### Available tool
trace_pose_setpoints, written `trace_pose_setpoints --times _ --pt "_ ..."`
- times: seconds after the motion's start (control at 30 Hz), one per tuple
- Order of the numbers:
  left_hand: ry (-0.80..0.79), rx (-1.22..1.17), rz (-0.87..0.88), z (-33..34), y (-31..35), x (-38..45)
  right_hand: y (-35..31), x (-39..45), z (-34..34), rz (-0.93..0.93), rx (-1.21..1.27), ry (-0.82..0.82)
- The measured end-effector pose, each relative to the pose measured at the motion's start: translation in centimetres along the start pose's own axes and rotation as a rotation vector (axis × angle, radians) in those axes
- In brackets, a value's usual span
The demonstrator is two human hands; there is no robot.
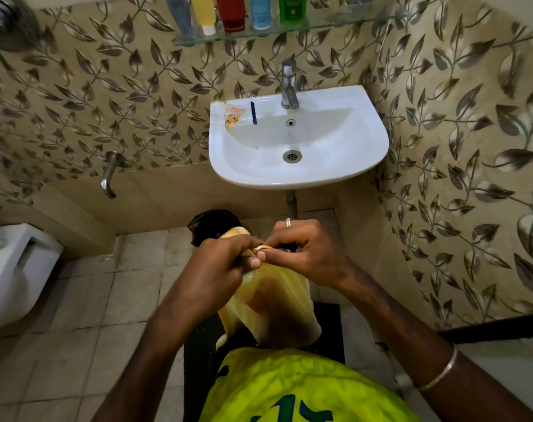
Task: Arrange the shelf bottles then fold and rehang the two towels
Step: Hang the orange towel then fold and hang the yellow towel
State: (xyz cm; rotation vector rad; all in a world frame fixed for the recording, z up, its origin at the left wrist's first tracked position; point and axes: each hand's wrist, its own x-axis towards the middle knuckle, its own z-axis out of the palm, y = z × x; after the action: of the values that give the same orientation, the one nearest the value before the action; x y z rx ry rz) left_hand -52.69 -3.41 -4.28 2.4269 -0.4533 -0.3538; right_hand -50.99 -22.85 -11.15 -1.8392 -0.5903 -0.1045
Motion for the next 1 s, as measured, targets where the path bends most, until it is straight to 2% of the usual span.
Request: trace_pose_setpoints --times 0.27,0.47,0.63,0.77,0.87,1.0 --pt "0.0 0.238 -0.039 0.5 0.4 0.1 1.0 -0.9 -0.6 0.096 -0.008 -0.001" --pt "-0.027 0.307 0.0 1.0 0.8 0.0 3.6 -1.8 -0.2 -0.14 -0.466 -0.074" --pt "-0.041 0.328 0.031 1.0 1.4 -0.2 6.1 -1.6 1.1 -0.128 -0.632 0.002" --pt "-0.036 0.328 0.003 0.4 0.4 -0.6 7.7 -1.3 0.5 -0.043 -0.64 0.08" --pt "-0.029 0.309 -0.052 -0.2 -0.8 -0.8 8.7 -1.3 -0.4 0.014 -0.62 0.069" --pt "-0.012 0.273 -0.151 -0.8 -2.4 -0.6 8.6 -1.5 -1.7 0.076 -0.361 0.116"
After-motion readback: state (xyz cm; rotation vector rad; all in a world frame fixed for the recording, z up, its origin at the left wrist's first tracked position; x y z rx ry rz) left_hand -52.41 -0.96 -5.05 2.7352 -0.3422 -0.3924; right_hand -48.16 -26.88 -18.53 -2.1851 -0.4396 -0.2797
